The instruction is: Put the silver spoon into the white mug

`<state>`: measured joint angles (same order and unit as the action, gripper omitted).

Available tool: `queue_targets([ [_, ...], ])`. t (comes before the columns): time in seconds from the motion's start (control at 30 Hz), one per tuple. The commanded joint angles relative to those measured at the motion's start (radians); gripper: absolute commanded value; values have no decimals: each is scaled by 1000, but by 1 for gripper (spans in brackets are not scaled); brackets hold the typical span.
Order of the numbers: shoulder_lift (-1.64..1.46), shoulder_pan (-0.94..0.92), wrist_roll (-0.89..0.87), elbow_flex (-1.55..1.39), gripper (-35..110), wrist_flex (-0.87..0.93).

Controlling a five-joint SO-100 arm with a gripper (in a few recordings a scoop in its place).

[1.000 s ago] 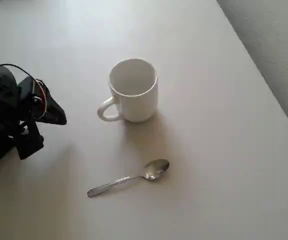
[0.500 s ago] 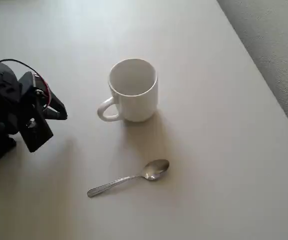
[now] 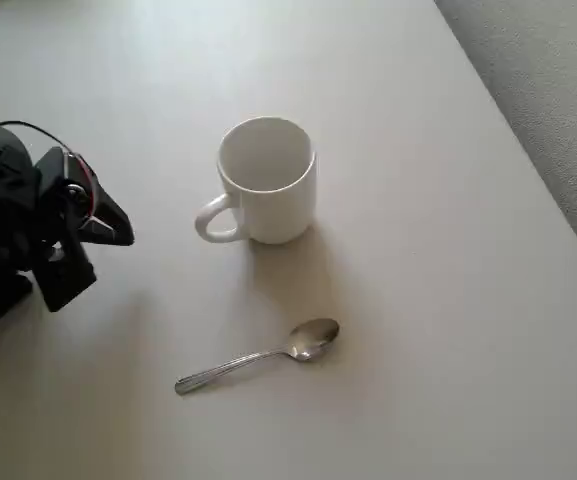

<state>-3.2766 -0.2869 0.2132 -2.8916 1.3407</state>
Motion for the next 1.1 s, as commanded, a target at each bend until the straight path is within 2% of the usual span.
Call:
queue_targets([
  [0.0, -18, -256, -184, 232, -2, -44],
  [0.07, -5, -348, -233, 305, -2, -87],
  [0.17, 190, -354, -224, 420, 1, -141],
  [0.27, 595, -393, -262, 618, 5, -187],
  [0.37, 982, -436, -302, 881, 17, -149],
  [0.63, 1603, -360, -531, 1348, 25, 25],
  [0.8, 1884, -337, -574, 1617, 31, 66],
  [0.93, 2195, -374, -615, 1990, 32, 241],
  [1.07, 2539, -400, -620, 2484, 32, 451],
])
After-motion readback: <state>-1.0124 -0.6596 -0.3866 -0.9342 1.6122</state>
